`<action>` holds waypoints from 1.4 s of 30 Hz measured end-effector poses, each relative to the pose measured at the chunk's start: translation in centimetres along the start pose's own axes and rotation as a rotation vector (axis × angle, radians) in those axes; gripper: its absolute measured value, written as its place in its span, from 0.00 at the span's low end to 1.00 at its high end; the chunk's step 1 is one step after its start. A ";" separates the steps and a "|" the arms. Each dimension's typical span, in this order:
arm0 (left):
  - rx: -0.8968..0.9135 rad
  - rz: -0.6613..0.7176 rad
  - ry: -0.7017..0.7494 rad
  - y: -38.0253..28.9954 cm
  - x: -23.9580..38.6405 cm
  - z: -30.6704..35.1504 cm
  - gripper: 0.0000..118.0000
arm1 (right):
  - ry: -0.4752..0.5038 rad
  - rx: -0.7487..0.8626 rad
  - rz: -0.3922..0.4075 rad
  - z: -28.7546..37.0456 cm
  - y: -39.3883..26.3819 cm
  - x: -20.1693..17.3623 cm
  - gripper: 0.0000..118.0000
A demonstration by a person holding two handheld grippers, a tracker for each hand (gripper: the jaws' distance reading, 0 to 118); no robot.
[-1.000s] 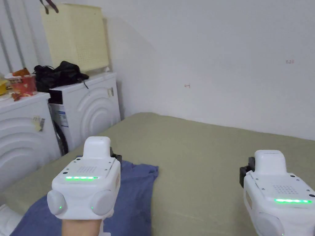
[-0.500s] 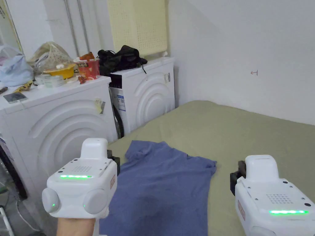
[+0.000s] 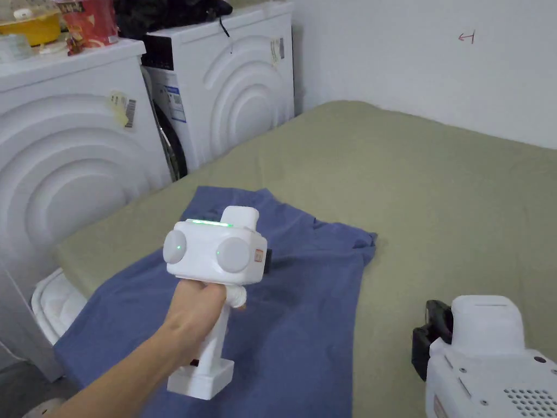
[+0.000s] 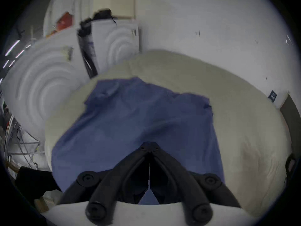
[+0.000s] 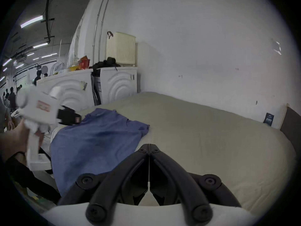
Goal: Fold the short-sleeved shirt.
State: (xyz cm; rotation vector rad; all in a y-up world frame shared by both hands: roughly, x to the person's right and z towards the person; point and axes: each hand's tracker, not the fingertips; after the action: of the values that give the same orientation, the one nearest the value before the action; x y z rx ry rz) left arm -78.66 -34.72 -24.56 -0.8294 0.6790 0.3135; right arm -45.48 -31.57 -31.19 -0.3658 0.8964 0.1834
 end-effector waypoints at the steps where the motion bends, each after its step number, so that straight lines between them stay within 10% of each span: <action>1: -0.022 -0.012 0.011 0.3 0.3 -1.4 0.00 | 0.001 -0.006 -0.001 -0.5 -0.5 0.2 0.01; 3: -0.048 -0.045 -0.006 0.6 0.8 -3.2 0.26 | 0.003 -0.021 0.001 -1.4 -1.3 0.6 0.01; 5: -0.116 -0.049 -0.066 0.9 1.0 -5.1 1.00 | 0.001 -0.038 0.002 -1.8 -2.0 1.0 0.01; 15: -0.174 -0.088 0.009 -0.3 2.9 -8.2 0.85 | -0.077 -0.089 -0.013 0.8 -3.2 5.5 0.01; 16: -0.144 -0.100 0.007 -0.2 3.3 -7.1 0.65 | -0.098 -0.090 -0.014 1.6 -3.3 6.2 0.01; 17: -0.100 -0.146 0.067 0.0 3.9 -6.2 0.03 | -0.110 -0.094 -0.020 2.4 -3.4 7.0 0.01; 18: -0.063 -0.202 0.148 0.3 4.9 -4.3 0.00 | -0.125 -0.096 -0.031 3.5 -3.4 7.9 0.01; 29: 0.075 -0.209 -0.240 2.0 15.8 13.1 0.00 | -0.389 -0.052 -0.080 20.0 -3.2 18.9 0.01; 42: 0.120 -0.584 -0.781 -4.0 50.7 25.5 0.00 | -0.725 -0.032 -0.216 37.4 -5.8 29.7 0.01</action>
State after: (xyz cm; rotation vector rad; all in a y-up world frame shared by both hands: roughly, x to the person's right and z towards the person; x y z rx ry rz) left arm -27.78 -17.92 -43.58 -0.6806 -0.2776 0.0459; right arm 1.71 -22.43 -32.04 -0.3851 0.1375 0.1164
